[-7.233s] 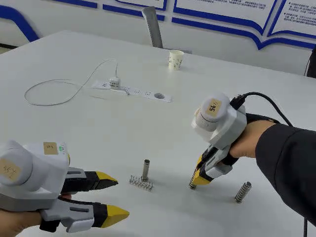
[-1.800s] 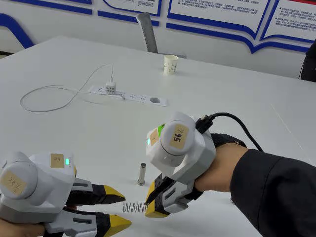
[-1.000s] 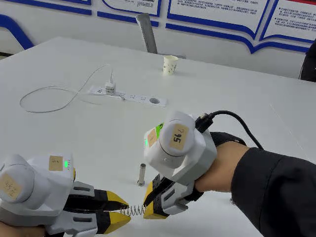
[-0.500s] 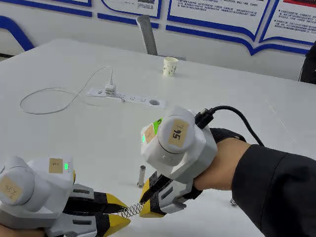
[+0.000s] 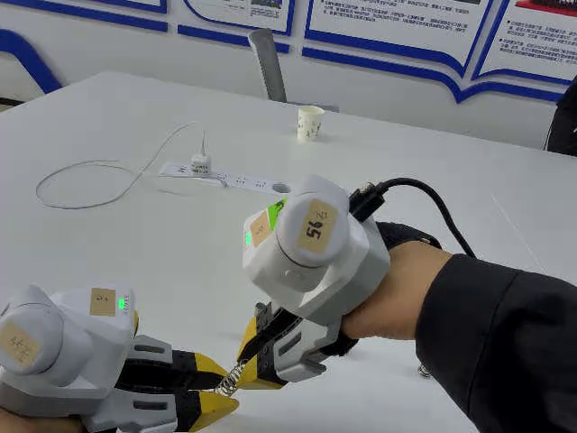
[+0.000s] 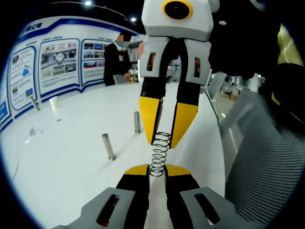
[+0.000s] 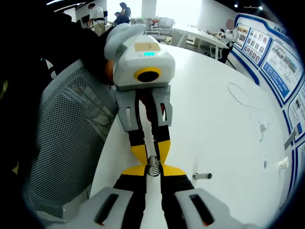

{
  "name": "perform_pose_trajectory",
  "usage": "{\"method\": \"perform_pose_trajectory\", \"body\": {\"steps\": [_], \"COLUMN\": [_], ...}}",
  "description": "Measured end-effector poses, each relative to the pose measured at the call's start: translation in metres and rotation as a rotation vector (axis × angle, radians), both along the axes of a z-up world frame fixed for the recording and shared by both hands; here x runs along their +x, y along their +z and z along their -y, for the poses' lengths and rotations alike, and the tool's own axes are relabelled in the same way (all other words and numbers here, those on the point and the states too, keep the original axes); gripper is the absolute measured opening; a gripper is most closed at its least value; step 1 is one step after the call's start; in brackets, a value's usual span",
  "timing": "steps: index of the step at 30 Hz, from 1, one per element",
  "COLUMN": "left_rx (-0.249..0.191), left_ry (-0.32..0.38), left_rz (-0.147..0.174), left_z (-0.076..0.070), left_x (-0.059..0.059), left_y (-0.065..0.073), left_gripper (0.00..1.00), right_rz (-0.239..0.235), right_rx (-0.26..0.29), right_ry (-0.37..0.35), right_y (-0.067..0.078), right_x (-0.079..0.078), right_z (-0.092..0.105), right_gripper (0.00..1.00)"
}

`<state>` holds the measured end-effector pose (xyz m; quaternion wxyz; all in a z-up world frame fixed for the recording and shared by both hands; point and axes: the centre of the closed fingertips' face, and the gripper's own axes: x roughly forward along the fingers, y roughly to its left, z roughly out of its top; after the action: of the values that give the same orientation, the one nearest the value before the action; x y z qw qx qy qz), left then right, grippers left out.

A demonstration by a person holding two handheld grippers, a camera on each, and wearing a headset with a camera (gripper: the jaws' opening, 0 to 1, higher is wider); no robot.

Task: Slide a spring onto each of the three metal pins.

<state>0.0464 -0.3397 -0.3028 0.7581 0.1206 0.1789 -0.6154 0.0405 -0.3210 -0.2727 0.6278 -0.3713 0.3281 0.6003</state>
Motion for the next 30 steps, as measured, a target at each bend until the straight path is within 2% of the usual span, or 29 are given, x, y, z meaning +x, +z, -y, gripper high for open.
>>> {"method": "perform_pose_trajectory", "body": {"steps": [12, 30], "left_rx": [-0.009, -0.018], "left_ry": [0.0, 0.002], "left_rz": [0.002, -0.002], "left_z": [0.0008, 0.0003], "left_x": [-0.0002, 0.0005], "left_y": [0.0017, 0.0026], "left_gripper": [0.12, 0.11], "right_rz": [0.006, -0.018], "right_rx": [0.013, 0.006], "right_ry": [0.006, -0.015], "right_y": [0.0045, -0.0053], "right_x": [-0.0002, 0.002], "right_z": [-0.0092, -0.0055], "right_gripper": [0.12, 0.13]}}
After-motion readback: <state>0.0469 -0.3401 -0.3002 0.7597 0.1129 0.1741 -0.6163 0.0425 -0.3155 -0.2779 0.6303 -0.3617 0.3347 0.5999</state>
